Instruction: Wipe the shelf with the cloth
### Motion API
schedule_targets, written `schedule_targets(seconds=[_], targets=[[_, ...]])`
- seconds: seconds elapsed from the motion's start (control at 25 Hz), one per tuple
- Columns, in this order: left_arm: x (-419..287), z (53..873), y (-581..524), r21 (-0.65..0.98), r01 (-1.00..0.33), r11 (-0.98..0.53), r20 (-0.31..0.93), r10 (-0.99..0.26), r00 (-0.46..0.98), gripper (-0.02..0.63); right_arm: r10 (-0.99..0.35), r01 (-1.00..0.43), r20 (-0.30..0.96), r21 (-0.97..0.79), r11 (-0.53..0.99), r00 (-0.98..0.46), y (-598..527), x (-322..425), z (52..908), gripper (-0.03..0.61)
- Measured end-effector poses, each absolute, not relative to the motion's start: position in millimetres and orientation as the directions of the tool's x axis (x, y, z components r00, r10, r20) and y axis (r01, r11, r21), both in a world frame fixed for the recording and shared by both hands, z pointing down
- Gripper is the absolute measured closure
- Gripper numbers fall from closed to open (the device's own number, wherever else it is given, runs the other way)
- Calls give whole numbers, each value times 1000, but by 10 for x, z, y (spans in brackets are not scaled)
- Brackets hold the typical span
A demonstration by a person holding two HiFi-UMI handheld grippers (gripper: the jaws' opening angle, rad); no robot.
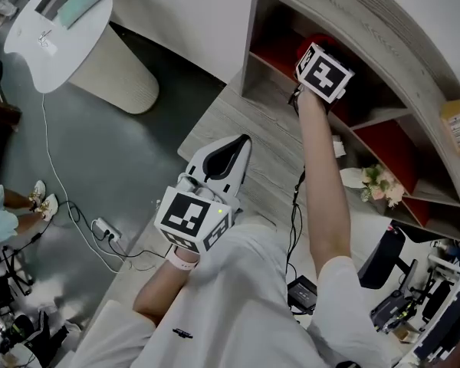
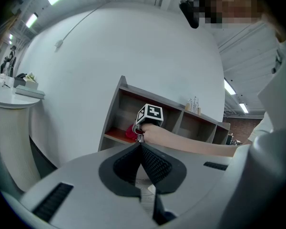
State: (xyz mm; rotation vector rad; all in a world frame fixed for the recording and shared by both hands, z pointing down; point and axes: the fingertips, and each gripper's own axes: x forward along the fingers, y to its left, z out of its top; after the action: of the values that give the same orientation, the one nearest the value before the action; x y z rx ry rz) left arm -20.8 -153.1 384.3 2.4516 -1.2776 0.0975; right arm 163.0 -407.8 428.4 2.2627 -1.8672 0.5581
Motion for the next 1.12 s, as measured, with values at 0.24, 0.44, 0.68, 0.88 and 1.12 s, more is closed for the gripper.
schedule_targets(seconds=[0.24,0.44,0.68,0.88,1.12], targets=[[-262,3782,-1573,267,-820,-506,230,-793,564,607,-913,-994,400,-106,39,-79,-4442,978,4200,507],[-399,3733,-1592,258,-841,-476,228,-815,532,607,-856,-959,485,106,261,-180,-4653,572,4246,500],[-354,3692,-1588,267,-832,-486,213,-813,543,607,-828,-886,514,248,392,-223,-4519,527,4285,500],[-275,3665,-1542,279,-809,-518,199,-792,577,607,-839,-919,527,250,305,-135,-4254,962,4335,502],[-160,3638,-1446,289,-782,-552,182,-770,611,607,-824,-973,565,165,159,-39,-4016,1532,4381,500]])
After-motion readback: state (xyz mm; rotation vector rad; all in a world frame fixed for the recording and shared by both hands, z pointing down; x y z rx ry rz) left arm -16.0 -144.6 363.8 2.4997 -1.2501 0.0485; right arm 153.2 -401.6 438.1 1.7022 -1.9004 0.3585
